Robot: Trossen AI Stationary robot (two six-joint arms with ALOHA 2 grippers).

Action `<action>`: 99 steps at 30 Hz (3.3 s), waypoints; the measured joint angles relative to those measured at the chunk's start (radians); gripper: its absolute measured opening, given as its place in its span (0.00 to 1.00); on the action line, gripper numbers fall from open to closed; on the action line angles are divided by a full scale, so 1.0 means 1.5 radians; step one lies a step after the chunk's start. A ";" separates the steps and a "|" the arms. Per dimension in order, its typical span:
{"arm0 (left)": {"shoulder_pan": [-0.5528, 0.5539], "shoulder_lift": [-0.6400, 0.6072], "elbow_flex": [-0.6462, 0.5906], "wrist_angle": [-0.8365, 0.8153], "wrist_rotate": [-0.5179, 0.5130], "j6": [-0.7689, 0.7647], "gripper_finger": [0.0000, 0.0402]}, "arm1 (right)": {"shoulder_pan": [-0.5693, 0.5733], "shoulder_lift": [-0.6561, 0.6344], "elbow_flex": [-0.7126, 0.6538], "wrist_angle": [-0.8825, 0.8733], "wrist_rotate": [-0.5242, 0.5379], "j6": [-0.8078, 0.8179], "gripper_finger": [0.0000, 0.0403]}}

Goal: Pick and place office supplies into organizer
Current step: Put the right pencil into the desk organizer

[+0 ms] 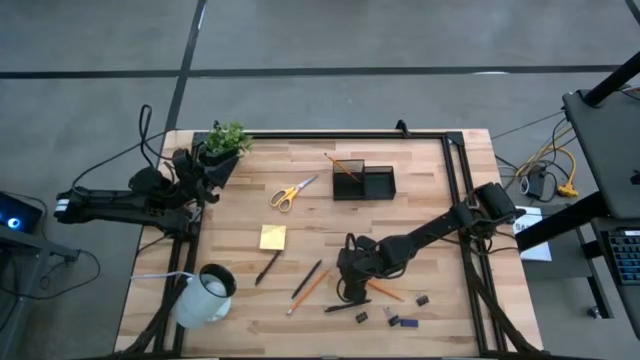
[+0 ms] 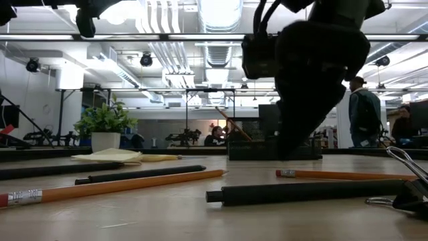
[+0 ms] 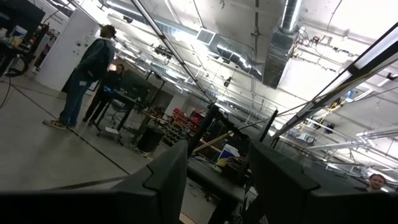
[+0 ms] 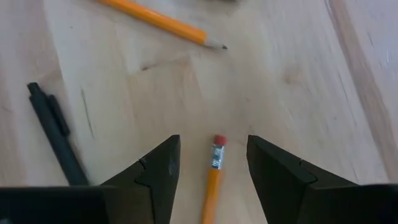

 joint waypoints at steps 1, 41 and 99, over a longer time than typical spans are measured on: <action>0.000 0.000 0.000 0.000 0.000 0.000 0.39 | 0.000 0.001 -0.001 -0.001 0.000 0.000 0.43; 0.000 0.000 0.000 -0.002 0.000 0.000 0.39 | 0.001 0.032 0.014 -0.062 -0.066 0.005 0.34; 0.000 0.000 0.000 -0.002 0.000 0.001 0.39 | 0.000 0.035 0.026 -0.072 -0.038 -0.017 0.03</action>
